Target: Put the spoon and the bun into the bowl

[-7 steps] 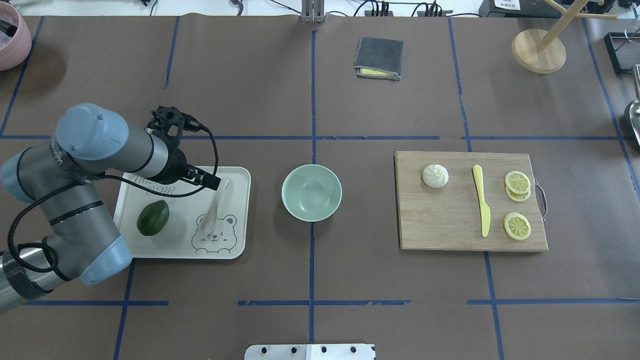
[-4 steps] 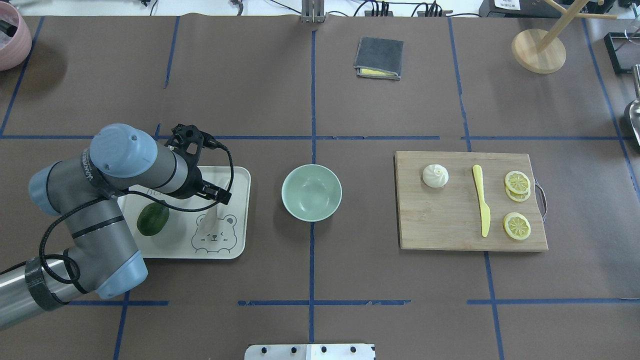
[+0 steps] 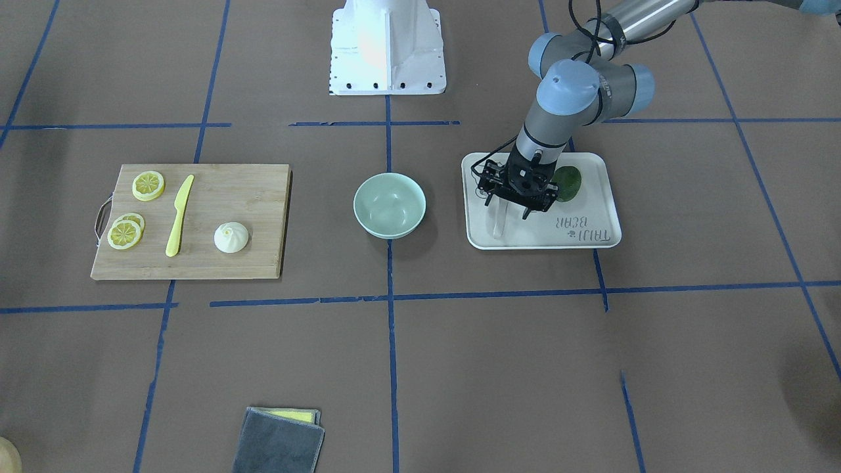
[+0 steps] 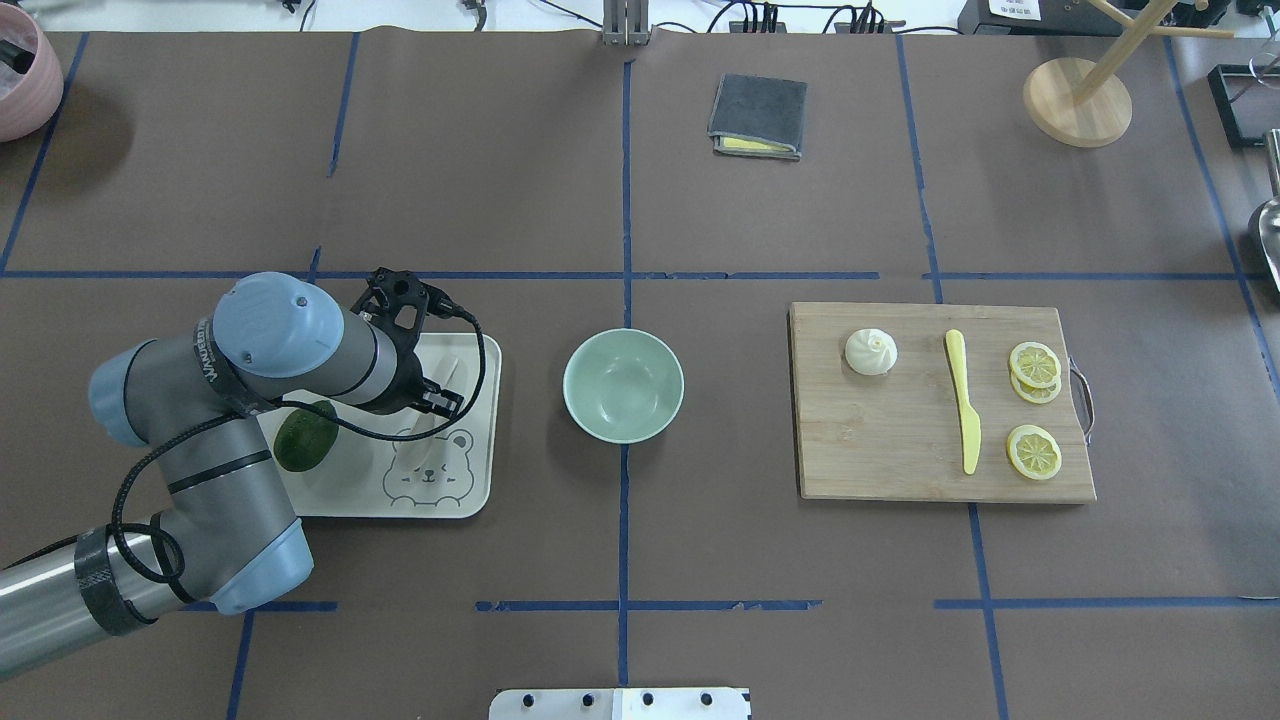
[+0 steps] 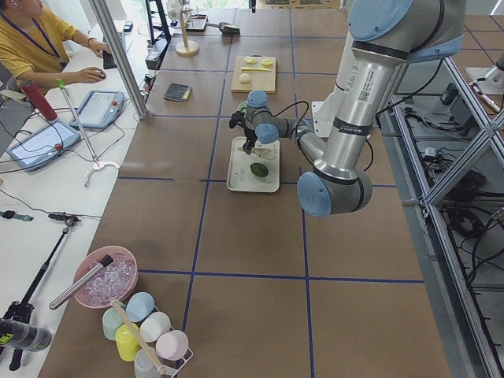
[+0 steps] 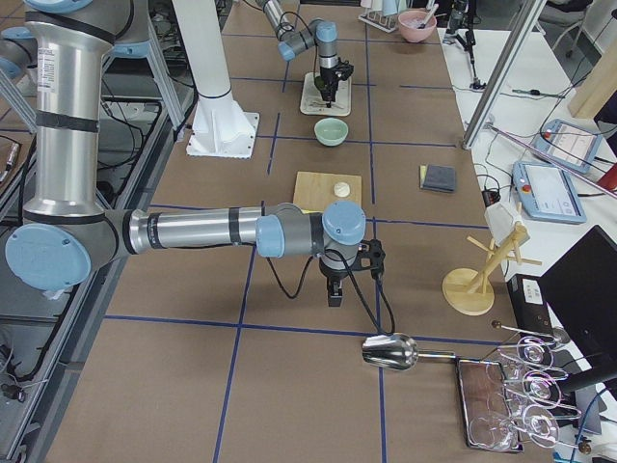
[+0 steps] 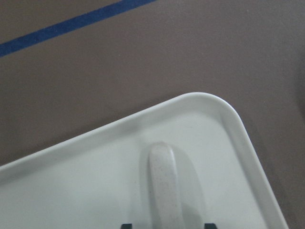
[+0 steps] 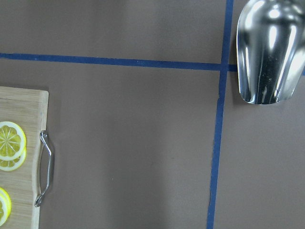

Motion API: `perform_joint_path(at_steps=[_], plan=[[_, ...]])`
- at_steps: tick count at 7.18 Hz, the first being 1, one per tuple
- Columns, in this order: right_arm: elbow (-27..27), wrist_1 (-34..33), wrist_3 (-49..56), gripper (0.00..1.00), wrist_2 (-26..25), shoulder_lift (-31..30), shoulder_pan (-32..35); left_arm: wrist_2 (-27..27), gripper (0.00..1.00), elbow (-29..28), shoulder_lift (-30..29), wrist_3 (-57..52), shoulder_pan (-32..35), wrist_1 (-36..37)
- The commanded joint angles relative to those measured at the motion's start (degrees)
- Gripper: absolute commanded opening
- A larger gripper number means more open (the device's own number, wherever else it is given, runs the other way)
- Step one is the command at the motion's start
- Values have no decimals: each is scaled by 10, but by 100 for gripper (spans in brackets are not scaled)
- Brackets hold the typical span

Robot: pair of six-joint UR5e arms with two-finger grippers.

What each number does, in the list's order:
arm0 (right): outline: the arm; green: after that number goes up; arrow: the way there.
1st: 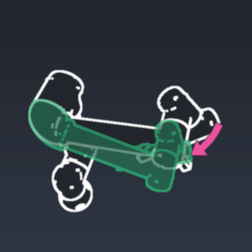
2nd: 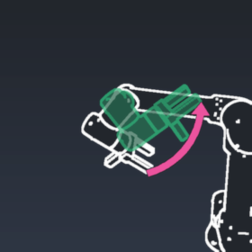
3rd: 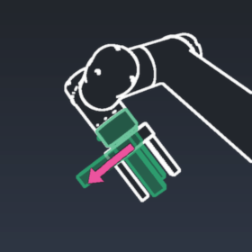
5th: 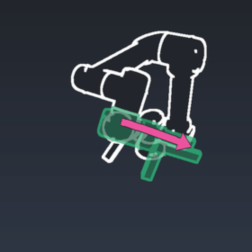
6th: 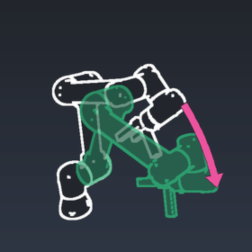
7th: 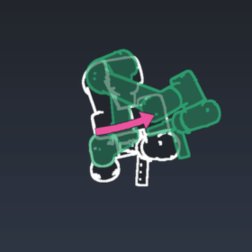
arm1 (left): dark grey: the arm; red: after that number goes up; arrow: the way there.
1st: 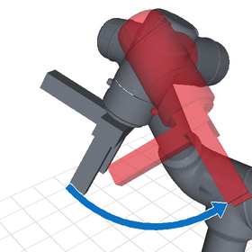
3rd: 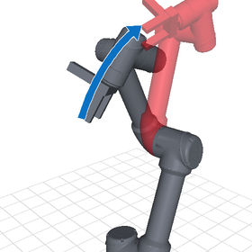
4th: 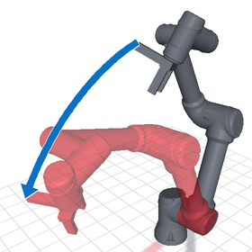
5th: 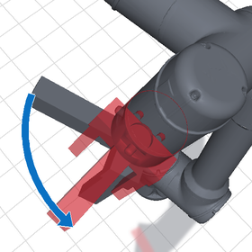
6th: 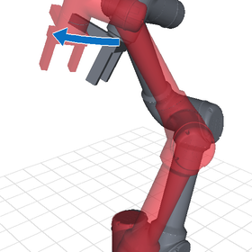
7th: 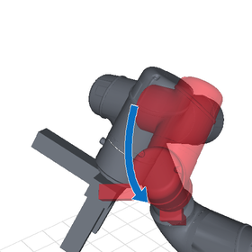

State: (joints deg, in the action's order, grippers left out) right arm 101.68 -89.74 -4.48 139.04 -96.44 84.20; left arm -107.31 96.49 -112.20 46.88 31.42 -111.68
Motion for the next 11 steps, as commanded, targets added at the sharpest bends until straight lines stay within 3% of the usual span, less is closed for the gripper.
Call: perform_joint_path(at_steps=[1, 4, 5, 6, 8, 9, 11], plan=[[-2, 0, 0, 100, 0, 0, 0, -1, 0, 2, -1, 5, 0, 2], [-3, 0, -1, 100, 3, 0, 0, -3, 0, 52, -34, 18, 1, 72], [-2, 0, -6, 100, 12, 0, 0, -3, 0, 44, -96, 89, 0, 99], [-2, 1, -12, 100, 12, 1, -1, -2, 0, 11, -154, 157, -1, 99], [1, 2, -10, 100, 12, 3, -1, -1, 0, -41, -216, 296, -5, 96], [0, 2, -10, 100, 12, 4, -2, 10, 0, -52, -219, 377, -6, 91], [-1, 1, -12, 100, 14, 2, -3, 60, 0, -75, -228, 430, -6, 90]])
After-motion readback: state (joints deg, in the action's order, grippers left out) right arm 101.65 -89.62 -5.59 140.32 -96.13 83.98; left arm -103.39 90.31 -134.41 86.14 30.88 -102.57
